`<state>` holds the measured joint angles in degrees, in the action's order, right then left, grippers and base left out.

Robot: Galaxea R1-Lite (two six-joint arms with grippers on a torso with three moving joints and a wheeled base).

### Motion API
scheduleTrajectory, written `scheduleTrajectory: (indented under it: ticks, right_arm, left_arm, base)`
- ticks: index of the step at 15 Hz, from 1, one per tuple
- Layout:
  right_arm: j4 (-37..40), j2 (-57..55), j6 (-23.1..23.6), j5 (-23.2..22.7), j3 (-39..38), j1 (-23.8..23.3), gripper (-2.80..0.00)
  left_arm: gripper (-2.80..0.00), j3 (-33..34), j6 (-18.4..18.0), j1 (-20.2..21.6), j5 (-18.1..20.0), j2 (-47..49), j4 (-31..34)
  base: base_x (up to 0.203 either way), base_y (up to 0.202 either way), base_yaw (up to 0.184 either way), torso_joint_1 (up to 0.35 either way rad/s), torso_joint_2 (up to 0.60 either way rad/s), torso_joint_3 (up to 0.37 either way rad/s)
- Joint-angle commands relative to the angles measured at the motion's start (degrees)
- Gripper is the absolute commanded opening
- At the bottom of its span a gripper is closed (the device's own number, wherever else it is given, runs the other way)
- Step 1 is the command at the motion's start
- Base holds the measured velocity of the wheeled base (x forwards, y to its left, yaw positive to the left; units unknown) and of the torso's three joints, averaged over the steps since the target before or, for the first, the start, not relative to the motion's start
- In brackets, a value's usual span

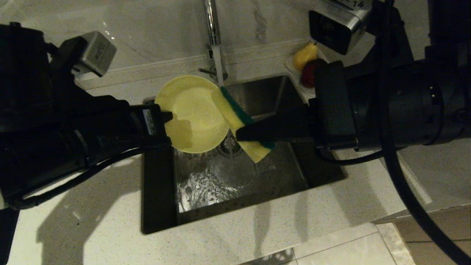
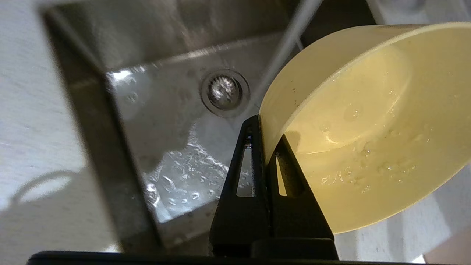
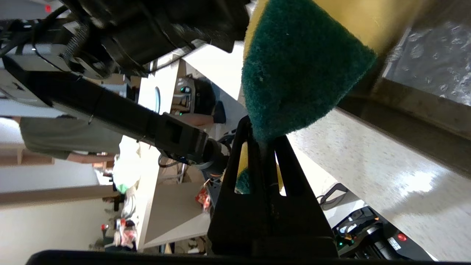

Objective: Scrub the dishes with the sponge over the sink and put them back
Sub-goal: Wipe the bowl

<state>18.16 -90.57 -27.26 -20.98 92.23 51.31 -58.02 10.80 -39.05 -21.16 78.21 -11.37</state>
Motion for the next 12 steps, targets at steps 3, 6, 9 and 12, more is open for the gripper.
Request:
scheduleTrajectory:
  ticks: [3, 6, 9, 12]
  right_arm:
    - [0.21, -4.26, -0.25, -0.12, 2.42, 0.72, -2.80]
    - [-0.27, -6.81, -0.42, 0.06, 2.45, 0.35, -2.80]
    - [-0.46, -9.42, -0.35, 1.43, 3.33, -1.66, -2.80]
    - [-0.41, -11.66, -0.43, 1.55, 5.42, -3.23, -2.80]
  left_arm:
    - [-2.80, 4.59, -2.29, -3.47, -3.98, 2.89, -7.63]
    - [-2.80, 9.37, -6.18, -4.17, -5.09, 2.96, -16.85]
    - [-2.80, 11.58, -6.34, -4.19, -5.29, 1.70, -17.72]
    - [-2.80, 12.04, -6.39, -4.54, -5.12, 0.89, -17.72]
  base:
    - [0.000, 0.000, 0.000, 0.000, 0.00, 0.000]
    - [0.000, 0.000, 0.000, 0.000, 0.00, 0.000]
    - [0.000, 0.000, 0.000, 0.000, 0.00, 0.000]
    - [0.000, 0.000, 0.000, 0.000, 0.00, 0.000]
